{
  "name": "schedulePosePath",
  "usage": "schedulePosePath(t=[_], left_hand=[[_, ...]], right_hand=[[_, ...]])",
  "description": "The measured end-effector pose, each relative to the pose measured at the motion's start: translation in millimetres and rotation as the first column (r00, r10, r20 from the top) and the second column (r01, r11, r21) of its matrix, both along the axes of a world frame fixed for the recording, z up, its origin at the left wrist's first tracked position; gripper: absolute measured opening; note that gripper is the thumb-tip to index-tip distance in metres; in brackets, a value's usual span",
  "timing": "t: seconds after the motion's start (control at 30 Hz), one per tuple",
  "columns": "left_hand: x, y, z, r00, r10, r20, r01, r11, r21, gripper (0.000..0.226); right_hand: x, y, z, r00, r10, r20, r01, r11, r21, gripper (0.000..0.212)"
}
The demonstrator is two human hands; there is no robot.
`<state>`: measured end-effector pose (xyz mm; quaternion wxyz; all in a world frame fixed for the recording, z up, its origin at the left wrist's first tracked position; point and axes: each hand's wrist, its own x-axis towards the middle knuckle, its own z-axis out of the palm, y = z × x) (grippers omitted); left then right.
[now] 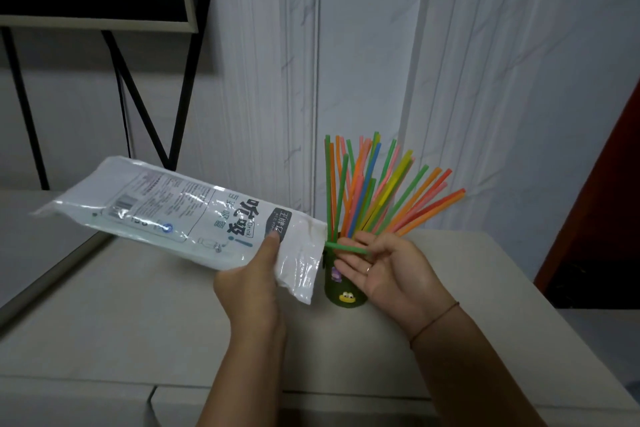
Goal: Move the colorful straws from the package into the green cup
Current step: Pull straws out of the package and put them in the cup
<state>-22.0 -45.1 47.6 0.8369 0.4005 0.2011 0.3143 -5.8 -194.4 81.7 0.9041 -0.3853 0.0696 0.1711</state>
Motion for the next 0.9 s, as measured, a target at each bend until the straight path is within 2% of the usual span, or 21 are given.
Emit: schedulePosePath(t=[0.13,0.27,0.37,0.5,0.7,0.8,0.9], left_hand=[[-2.6,0.0,2.2,1.0,-0.015,0.023,0.014,0.998,0.061,0.029],[-6.0,-4.1,5.8,0.997,-0.063,0.036,0.056,0.985,0.166,0.026],[-8.1,-6.6,7.8,0.995,-0.089,0.049,0.077,0.973,0.216,0.03],[-8.9,-5.6,7.5,0.993,-0.105,0.059,0.088,0.969,0.231,0.033],[-8.4,-6.9,9.6,0.992,-0.102,0.076,0.07,0.934,0.349,0.043],[-8.5,-8.4,8.5,0.993,-0.093,0.077,0.062,0.94,0.337,0.046],[-6.9,-5.2,5.2,0.996,-0.067,0.053,0.053,0.974,0.22,0.048]], right_hand=[[0.8,5.9,-0.9,1.0,-0.028,0.002,0.028,1.0,-0.006,0.04],[-2.6,19.4,-6.8,0.997,0.068,-0.041,-0.069,0.997,-0.032,0.044],[-3.9,25.3,-10.2,0.991,0.125,-0.05,-0.125,0.992,-0.008,0.04],[-3.6,27.8,-11.8,0.99,0.128,-0.055,-0.127,0.992,0.021,0.032],[-2.7,26.1,-14.1,0.987,0.128,-0.099,-0.123,0.991,0.053,0.028],[-3.4,26.5,-13.9,0.986,0.138,-0.09,-0.136,0.99,0.032,0.027],[-3.7,28.4,-15.6,0.986,0.149,-0.08,-0.153,0.987,-0.049,0.028]])
